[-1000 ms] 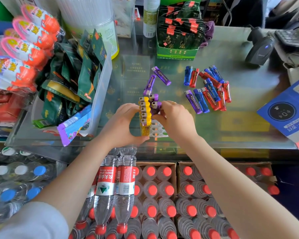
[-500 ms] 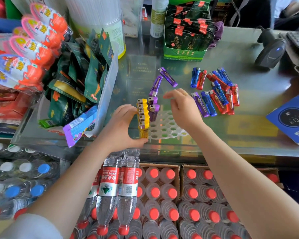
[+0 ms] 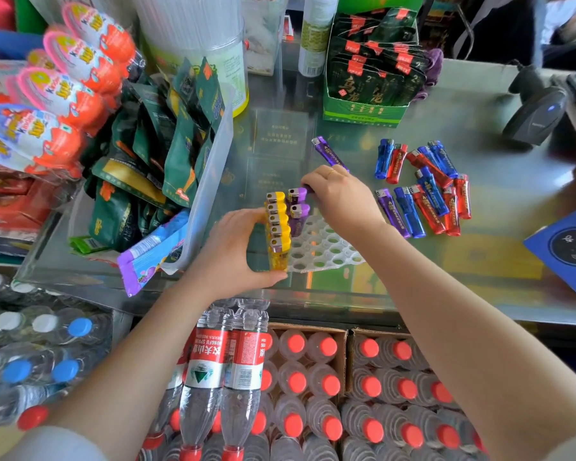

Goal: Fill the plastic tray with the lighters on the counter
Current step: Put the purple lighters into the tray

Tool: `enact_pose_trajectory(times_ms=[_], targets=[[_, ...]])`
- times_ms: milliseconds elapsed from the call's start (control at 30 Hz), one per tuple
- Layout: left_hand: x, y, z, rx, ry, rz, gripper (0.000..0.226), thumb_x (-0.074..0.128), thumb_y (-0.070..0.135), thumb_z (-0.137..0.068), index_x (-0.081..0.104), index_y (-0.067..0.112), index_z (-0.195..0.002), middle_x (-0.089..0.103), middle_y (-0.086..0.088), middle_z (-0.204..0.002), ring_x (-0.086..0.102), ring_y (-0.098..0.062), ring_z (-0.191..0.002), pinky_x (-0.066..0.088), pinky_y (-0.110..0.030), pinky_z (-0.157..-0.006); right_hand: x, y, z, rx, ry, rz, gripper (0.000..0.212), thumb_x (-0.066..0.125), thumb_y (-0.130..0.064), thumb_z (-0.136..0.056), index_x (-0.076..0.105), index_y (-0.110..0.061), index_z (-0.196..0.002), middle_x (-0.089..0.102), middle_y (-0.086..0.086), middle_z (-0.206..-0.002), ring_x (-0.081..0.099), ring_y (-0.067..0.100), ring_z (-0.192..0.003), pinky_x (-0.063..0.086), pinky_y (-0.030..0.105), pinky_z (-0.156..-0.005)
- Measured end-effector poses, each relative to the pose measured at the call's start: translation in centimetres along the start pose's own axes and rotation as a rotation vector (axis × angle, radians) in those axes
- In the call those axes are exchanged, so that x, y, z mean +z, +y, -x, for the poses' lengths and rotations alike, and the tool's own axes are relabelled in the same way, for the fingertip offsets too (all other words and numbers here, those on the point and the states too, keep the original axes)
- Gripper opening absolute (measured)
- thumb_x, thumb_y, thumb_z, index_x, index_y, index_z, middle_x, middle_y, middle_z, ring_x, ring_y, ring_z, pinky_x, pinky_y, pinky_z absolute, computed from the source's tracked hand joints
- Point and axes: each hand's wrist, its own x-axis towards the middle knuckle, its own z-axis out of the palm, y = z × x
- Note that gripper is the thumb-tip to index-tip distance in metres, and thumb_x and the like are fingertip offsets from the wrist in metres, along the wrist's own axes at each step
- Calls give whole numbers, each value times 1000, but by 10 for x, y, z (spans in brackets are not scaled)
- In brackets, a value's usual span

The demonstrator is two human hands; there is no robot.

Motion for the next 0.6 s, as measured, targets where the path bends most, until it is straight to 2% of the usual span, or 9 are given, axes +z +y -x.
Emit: enact_pose_trajectory(times_ms=[67, 167, 233, 267, 333, 433, 500, 600], targets=[[-2, 1, 0, -11, 0, 38, 83, 75, 53, -50, 49, 23, -123, 55, 9, -118, 47, -12, -110, 36, -31, -94, -9, -5, 17, 114, 138, -204, 17, 50, -9, -90, 53, -6, -106, 64, 15, -96, 56, 31, -86, 46, 38, -62], [-2, 2, 0, -25, -8, 24, 77, 82, 46, -52, 52, 25, -120, 58, 9, -116, 49, -14, -108, 38, -33, -92, -21, -15, 45, 357, 289, -544, 8, 50, -17, -90, 48, -9, -93, 67, 16, -76, 58, 27, -64, 45, 35, -57], [-2, 4, -1, -5, -19, -3, 72, 79, 50, -53, 53, 28, -117, 60, 11, -112, 49, -13, -104, 38, -32, -88, -21, -17, 60, 468, 311, -700, 6, 52, -16, -88, 48, -13, -86, 68, 14, -74, 58, 19, -62, 44, 24, -57], [0, 6, -2, 8, -30, -11, 71, 78, 51, -54, 54, 29, -117, 60, 11, -111, 49, -13, -103, 39, -32, -87, -21, -17, 66, 503, 297, -776, 4, 53, -15, -87, 50, -15, -88, 68, 10, -74, 59, 18, -64, 45, 23, -60], [4, 9, -4, 23, -59, -4, 71, 77, 52, -55, 53, 30, -118, 60, 11, -112, 49, -14, -103, 40, -34, -88, -20, -20, 77, 521, 254, -906, 13, 54, -13, -87, 52, -23, -94, 64, -1, -75, 58, 20, -65, 47, 32, -65], [15, 11, -8, 38, -69, 3, 70, 73, 60, -56, 53, 31, -117, 61, 12, -109, 52, -15, -101, 42, -38, -88, -21, -26, 89, 472, 203, -990, 31, 53, -3, -84, 48, -31, -96, 59, -8, -82, 53, 14, -60, 49, 37, -65], [20, 12, -9, 42, -56, -1, 71, 71, 63, -56, 54, 29, -116, 61, 13, -109, 52, -14, -102, 43, -38, -89, -21, -30, 93, 484, 173, -963, 29, 55, 1, -82, 48, -23, -97, 60, -7, -81, 58, 15, -62, 51, 36, -67], [23, 17, -5, 25, -12, 20, 73, 69, 63, -54, 55, 27, -116, 59, 14, -110, 49, -13, -103, 39, -32, -86, -18, -36, 93, 512, 128, -840, 24, 60, -3, -79, 52, -16, -98, 66, -6, -73, 61, 3, -61, 51, 29, -68]])
